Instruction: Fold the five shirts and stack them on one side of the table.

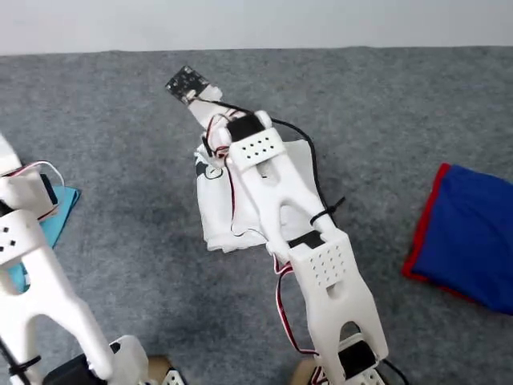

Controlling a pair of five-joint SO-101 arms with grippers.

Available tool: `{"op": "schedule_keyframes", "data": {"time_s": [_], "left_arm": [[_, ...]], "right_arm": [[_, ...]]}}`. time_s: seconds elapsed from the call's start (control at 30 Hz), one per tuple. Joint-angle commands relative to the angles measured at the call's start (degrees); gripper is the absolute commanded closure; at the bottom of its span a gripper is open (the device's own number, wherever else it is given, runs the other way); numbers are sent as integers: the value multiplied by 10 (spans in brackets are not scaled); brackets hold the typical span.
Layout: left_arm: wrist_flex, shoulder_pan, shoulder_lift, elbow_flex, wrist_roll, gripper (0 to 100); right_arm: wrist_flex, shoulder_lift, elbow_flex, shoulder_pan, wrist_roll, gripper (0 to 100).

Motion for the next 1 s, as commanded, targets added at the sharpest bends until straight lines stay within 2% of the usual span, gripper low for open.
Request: {"op": "schedule_keyframes", "data": {"time_s": [0.0,0.2,0.33,0.6,0.83,0.97], "left_arm": [[-9,2,-22,-4,4,995],[-9,1,-22,-4,1,995],[-9,3,-22,-4,3,995],[-9,1,-22,-4,2,995],[-7,1,-22,-3,3,995],[-3,1,-22,-4,3,995]], "right_arm": [[133,-15,-84,-15,3,987],[337,-11,-139,-32,-8,988],[336,-26,-87,-49,-69,988],[333,-28,-2,-116,-76,988],[289,29,18,-85,-73,988],[313,14,-29,-86,-75,988]]}}
